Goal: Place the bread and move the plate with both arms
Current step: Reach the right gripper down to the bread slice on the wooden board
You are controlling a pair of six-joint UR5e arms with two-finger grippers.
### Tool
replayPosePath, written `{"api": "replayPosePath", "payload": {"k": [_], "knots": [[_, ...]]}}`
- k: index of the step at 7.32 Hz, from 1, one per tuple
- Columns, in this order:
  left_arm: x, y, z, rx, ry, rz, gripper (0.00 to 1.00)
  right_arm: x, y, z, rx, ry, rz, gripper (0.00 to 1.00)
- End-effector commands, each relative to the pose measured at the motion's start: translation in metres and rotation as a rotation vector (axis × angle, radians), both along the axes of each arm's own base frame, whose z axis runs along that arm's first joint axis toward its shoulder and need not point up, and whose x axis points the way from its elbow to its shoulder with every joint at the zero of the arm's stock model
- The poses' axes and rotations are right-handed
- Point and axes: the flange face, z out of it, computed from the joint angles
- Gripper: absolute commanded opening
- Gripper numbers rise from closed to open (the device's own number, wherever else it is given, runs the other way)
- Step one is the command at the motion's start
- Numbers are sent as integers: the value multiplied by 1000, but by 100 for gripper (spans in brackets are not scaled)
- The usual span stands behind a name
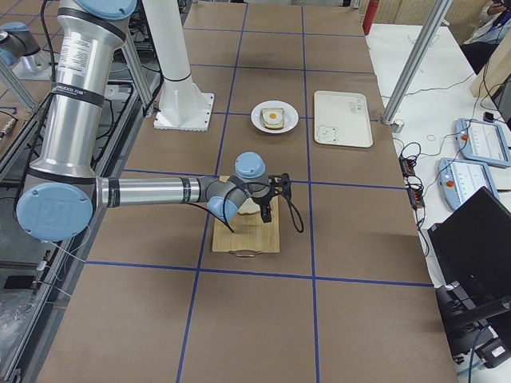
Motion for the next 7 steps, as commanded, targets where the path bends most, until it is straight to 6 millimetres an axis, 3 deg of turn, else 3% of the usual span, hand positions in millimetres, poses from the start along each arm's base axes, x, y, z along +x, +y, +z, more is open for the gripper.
{"api": "replayPosePath", "payload": {"k": [1, 3, 6, 7], "knots": [[-1, 0, 0, 1, 0, -1, 99, -12, 5, 2, 7, 10, -22, 73], [-1, 0, 0, 1, 0, -1, 99, -19, 8, 9, 3, 25, -35, 72], [-1, 0, 0, 1, 0, -1, 99, -25, 9, 6, 6, 20, -45, 55], [-1, 0, 0, 1, 0, -1, 99, -26, 10, 6, 6, 20, -48, 55]]}}
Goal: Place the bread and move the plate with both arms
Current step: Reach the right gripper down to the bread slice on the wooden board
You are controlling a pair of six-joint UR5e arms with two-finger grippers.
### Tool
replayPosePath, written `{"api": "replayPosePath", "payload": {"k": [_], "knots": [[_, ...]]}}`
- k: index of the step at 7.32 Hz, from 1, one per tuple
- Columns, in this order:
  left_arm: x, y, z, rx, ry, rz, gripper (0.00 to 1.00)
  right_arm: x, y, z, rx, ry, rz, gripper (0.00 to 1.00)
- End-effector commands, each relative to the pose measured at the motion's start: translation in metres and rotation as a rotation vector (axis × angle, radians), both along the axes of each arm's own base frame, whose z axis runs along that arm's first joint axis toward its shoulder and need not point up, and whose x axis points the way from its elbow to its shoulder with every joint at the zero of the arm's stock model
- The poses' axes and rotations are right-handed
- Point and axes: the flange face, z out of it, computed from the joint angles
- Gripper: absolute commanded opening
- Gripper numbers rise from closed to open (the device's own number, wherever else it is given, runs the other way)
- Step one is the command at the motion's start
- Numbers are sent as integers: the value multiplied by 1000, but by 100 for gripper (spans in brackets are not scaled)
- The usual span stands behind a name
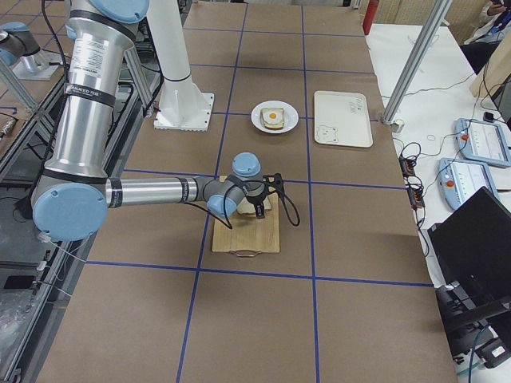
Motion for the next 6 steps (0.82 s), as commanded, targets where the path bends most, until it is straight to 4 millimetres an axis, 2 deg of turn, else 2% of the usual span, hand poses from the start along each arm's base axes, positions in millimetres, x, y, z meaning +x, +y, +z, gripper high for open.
{"api": "replayPosePath", "payload": {"k": [1, 2, 3, 4, 6], "knots": [[0, 0, 0, 0, 0, 0, 99, -4, 2, -1, 1, -1, -10, 55], [0, 0, 0, 0, -1, -1, 99, -5, 3, -2, 3, -3, -13, 49], [0, 0, 0, 0, 0, 0, 99, -5, 3, -2, 3, -3, -13, 34], [0, 0, 0, 0, 0, 0, 99, -6, 3, -3, 4, -4, -14, 27], [0, 0, 1, -2, 0, 0, 99, -6, 5, -3, 4, -4, -19, 28]]}}
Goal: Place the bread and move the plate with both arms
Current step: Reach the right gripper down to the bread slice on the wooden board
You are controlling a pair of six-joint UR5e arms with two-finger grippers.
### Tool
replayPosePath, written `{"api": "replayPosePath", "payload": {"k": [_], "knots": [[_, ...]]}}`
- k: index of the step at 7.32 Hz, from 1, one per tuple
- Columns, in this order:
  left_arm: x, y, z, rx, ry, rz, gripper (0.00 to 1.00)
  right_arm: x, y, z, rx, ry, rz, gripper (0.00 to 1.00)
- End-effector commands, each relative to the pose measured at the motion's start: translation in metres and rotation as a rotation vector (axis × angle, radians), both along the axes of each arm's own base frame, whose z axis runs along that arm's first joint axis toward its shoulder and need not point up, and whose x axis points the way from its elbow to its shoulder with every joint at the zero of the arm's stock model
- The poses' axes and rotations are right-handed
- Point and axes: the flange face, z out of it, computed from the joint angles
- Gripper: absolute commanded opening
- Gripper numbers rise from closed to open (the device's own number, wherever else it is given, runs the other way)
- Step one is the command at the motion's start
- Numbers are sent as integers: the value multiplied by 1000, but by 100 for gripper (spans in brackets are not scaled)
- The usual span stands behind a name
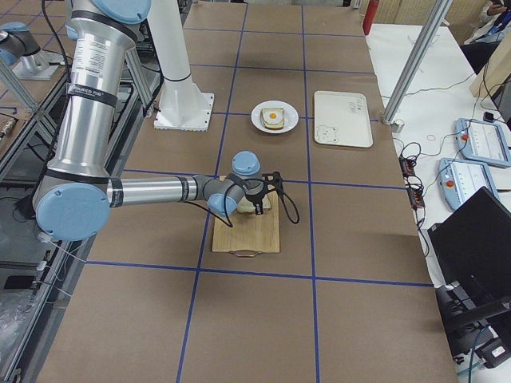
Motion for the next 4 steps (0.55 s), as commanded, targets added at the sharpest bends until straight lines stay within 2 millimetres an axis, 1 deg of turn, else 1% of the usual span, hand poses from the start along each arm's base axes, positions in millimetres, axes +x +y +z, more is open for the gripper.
{"api": "replayPosePath", "payload": {"k": [1, 2, 3, 4], "knots": [[0, 0, 1, -2, 0, 0, 99, 0, 1, 0, -1, 1, -3, 31], [1, 6, 7, -11, 0, 1, 99, -1, 2, 0, 0, 2, -4, 36], [1, 6, 7, -3, 1, 0, 99, -3, 2, 1, 3, 6, -4, 41], [1, 7, 8, 0, 1, 0, 99, -5, 4, 1, 6, 9, -7, 41]]}}
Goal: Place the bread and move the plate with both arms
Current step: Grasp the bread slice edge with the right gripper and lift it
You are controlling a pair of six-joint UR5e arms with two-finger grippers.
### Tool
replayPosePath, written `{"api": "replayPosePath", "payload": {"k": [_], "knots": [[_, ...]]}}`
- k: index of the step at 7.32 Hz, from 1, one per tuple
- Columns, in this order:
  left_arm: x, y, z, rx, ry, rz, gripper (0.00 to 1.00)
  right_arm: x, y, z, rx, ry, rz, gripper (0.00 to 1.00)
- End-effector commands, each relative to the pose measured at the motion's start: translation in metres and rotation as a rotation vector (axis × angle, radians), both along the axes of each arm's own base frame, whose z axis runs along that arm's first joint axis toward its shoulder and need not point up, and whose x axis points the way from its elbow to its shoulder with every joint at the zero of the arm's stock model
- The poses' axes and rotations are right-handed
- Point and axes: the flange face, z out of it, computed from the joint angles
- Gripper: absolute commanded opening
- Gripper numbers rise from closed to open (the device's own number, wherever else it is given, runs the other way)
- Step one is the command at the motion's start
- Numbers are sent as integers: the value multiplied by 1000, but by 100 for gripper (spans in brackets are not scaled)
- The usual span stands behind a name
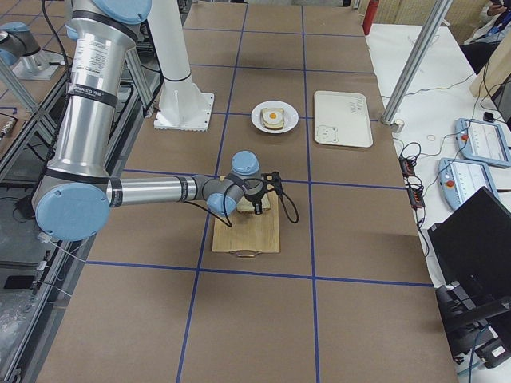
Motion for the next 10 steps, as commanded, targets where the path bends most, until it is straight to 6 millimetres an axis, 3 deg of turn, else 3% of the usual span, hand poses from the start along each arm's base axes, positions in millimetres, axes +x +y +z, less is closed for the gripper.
{"api": "replayPosePath", "payload": {"k": [1, 2, 4, 8, 10], "knots": [[0, 2, 2, 2, 0, 0, 99, -4, 1, 0, 5, 3, -6, 40], [0, 2, 1, 4, 0, 0, 99, -5, 2, -1, 6, 2, -7, 32], [0, 2, 1, 4, 0, 0, 99, -4, 2, -2, 9, 0, -7, 0], [0, 2, 1, 5, 0, 0, 99, 3, 7, -10, 16, -18, -21, 0], [0, 2, 1, 4, 1, -1, 99, 46, 17, -21, -7, -176, -69, 0]]}}
